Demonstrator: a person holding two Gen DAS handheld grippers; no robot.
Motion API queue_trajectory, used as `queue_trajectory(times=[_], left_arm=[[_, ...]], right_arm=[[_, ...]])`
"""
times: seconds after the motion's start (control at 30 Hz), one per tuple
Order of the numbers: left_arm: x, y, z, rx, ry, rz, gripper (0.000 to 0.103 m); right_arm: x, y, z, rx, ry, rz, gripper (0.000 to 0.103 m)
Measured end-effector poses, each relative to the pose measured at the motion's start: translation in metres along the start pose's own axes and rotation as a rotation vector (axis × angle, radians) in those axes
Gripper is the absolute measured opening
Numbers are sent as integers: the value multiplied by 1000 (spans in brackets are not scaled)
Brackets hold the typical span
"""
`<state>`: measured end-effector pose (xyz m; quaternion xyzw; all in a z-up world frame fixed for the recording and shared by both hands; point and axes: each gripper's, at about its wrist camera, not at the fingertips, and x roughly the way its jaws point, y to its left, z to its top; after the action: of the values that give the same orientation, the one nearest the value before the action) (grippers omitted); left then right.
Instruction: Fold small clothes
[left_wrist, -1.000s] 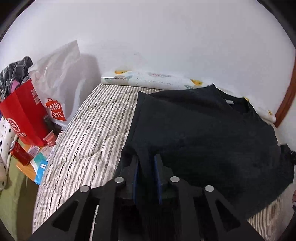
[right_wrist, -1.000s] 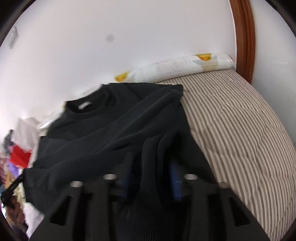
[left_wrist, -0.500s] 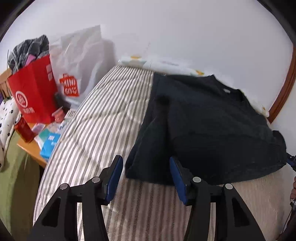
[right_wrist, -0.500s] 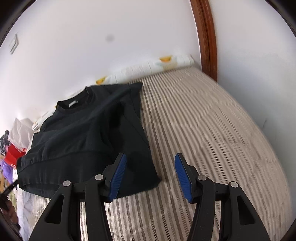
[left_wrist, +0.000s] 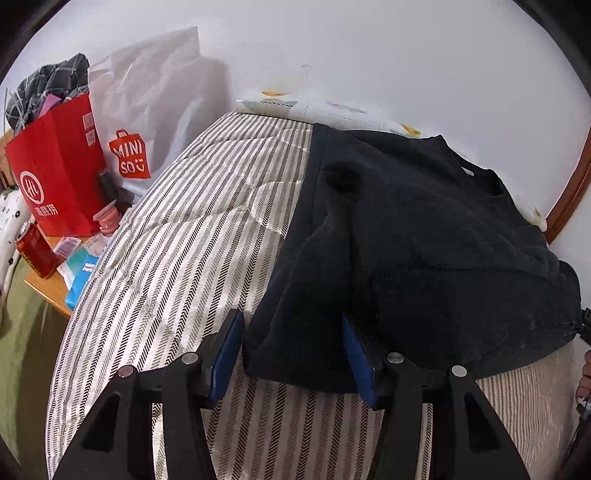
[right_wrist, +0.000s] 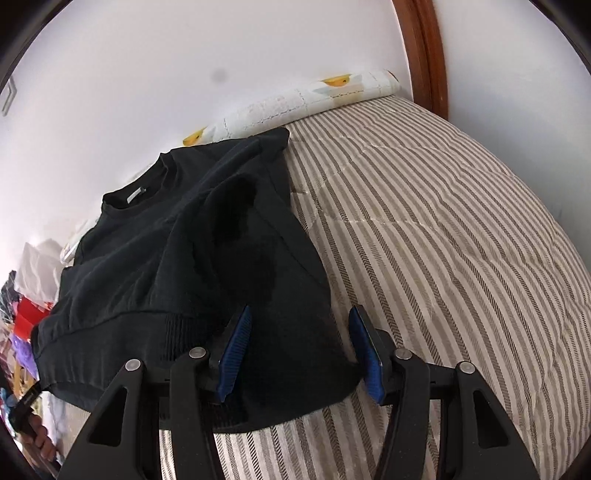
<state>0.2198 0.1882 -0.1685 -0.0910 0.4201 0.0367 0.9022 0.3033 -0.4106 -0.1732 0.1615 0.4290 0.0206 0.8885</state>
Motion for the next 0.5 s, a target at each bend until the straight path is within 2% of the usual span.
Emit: queue_trajectory(times=[0.03,0.07,0.1,0.13,0.17,0.23,0.33,0.5], left_arm=[[-1,-2,-1,5,0,1,44],[-1,-3,-1,9,-1,5,36],[-3,-5,-1,14,-2,11,30],[-5,-7,-2,22,-2,11,19],[-8,-10,-2,35,-4,12,16],[-15,-15,-4,63,-19,45,15],[-33,-19,-12,92,-56,56,14],[-52,-14,-31,81,-42,37,13]], right_arm=[[1,1,0,-11,-2,12,36],[2,2,-1,-20,-4,25,34],[0,2,-1,-19,-16,18,27],[-2,3,-1,-19,-25,23,20],[-6,3,-2,-20,-37,31,19],[-13,3,-4,-18,-47,35,17],[-22,0,-7,-10,-45,55,16],[-48,-4,-20,-4,-50,66,16]])
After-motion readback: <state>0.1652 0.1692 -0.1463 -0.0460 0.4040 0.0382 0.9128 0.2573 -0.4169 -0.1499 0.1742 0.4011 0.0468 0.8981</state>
